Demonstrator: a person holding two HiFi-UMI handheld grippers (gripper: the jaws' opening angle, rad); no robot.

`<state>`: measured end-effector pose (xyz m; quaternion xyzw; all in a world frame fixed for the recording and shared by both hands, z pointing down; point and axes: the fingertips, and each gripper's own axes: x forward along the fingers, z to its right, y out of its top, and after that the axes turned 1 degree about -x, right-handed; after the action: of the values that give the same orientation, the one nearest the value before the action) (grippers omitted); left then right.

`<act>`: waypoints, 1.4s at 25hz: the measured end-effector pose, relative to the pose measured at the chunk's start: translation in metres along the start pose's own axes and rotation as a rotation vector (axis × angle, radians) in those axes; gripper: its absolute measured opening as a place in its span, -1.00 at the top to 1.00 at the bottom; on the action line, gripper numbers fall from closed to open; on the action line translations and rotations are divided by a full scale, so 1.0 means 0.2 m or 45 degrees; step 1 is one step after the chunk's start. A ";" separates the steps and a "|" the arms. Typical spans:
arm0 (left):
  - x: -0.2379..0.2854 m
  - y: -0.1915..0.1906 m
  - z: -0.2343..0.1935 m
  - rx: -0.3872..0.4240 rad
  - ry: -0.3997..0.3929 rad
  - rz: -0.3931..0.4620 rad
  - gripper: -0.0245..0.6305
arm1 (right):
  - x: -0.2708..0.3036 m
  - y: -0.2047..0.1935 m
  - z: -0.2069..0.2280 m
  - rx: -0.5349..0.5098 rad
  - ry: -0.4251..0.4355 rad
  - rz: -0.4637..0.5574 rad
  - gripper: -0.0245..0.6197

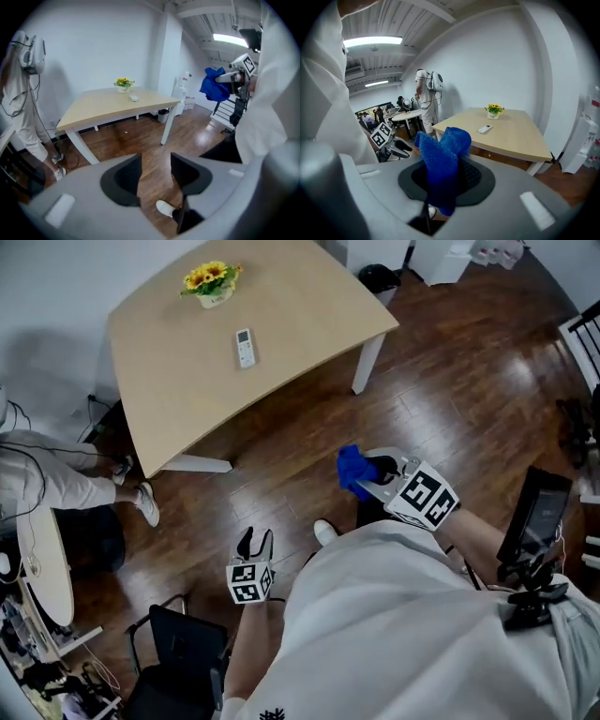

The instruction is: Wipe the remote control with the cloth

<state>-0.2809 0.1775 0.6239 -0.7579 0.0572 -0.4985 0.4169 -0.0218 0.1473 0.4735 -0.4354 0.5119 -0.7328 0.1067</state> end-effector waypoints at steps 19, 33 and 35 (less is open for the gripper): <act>-0.43 0.65 1.46 0.205 -0.174 0.546 0.60 | -1.05 -0.36 -0.15 -0.255 -0.009 0.024 0.68; -0.59 0.57 2.00 0.232 -0.252 0.558 0.63 | -1.47 -0.56 -0.29 -0.284 -0.044 0.090 0.68; -0.58 0.57 2.00 0.232 -0.256 0.555 0.63 | -1.47 -0.56 -0.29 -0.298 -0.043 0.085 0.68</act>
<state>0.0211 0.3927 0.4013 -0.7327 0.1324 -0.3223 0.5846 0.1431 0.4133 0.4070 -0.4400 0.6062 -0.6567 0.0880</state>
